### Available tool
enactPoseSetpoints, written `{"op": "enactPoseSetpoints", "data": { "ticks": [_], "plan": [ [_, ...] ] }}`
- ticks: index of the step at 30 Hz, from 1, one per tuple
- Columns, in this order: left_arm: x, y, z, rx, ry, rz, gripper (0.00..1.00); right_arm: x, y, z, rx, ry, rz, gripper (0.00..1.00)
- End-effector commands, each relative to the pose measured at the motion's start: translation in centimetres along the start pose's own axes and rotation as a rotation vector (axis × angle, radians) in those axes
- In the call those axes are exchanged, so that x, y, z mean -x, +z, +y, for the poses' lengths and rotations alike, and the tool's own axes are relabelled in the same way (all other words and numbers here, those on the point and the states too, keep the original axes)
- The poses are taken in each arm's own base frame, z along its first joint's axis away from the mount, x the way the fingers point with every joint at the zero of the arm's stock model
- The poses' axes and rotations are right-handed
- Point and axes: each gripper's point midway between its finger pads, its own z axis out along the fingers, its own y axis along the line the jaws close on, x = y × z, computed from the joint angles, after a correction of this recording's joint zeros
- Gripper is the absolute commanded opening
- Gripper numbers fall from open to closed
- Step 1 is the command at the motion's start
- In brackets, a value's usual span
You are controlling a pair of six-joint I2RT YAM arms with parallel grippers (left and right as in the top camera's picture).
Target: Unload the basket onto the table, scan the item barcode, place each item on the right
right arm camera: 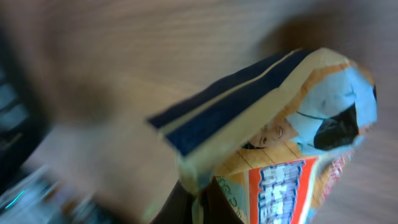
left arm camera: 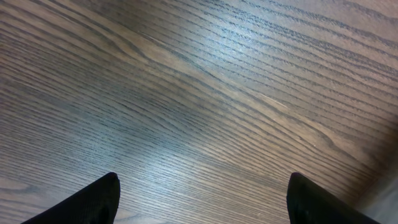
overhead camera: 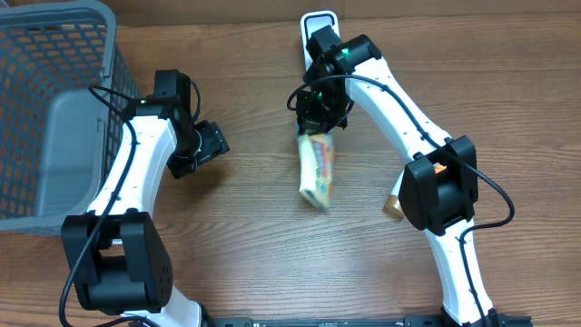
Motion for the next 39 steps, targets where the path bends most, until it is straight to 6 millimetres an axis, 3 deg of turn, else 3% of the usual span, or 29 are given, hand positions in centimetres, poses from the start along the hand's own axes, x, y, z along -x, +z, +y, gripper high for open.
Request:
{"op": "enactPoseSetpoints", "data": {
  "ticks": [1,7,10,12,16,24,27,28,30,31,33,36,39],
  "plan": [
    [0.4,-0.3,-0.1,0.003,0.021,-0.012,0.78,-2.7,-2.6,6.0,0.394,-0.095,0.148,0.04],
    [0.3,-0.3,0.0,0.005,0.021,-0.006,0.78,-3.4,-3.3,5.9,0.469,-0.041,0.204,0.04],
    [0.2,-0.3,0.0,0.006,0.021,-0.004,0.78,-3.3,-5.1,7.0,0.637,-0.047,0.232,0.04],
    [0.2,-0.3,0.0,0.006,0.021,-0.004,0.78,-2.8,-5.4,6.2,0.638,-0.030,0.219,0.04],
    [0.2,-0.3,0.0,0.006,0.020,-0.005,0.78,-1.9,-3.4,2.4,0.476,0.022,0.187,0.04],
    [0.2,-0.3,-0.1,0.002,0.020,-0.003,0.78,-2.3,1.2,-3.1,0.447,0.162,0.237,0.04],
    [0.1,-0.3,0.0,0.004,0.020,0.000,0.78,-1.8,2.4,-7.6,0.297,0.263,0.204,0.04],
    [0.1,-0.3,0.0,0.004,0.021,0.000,0.78,-1.5,2.5,-10.0,0.197,0.307,0.179,0.04],
    [0.1,-0.3,0.0,0.005,0.025,0.001,0.78,-1.2,1.7,-12.7,0.082,0.353,0.152,0.04],
    [0.1,-0.3,0.0,0.004,0.031,-0.001,0.78,-1.0,0.5,-15.1,-0.016,0.382,0.129,0.04],
    [0.2,-0.3,-0.1,0.003,0.031,-0.003,0.78,-0.9,-1.4,-17.3,-0.115,0.407,0.104,0.04],
    [0.2,-0.3,-0.1,0.002,0.031,-0.004,0.78,-0.6,-4.2,-19.0,-0.218,0.420,0.071,0.06],
    [0.1,-0.3,-0.3,-0.011,0.032,0.002,0.76,-0.3,-6.1,-18.0,-0.212,0.378,0.057,0.06]
  ]
}}
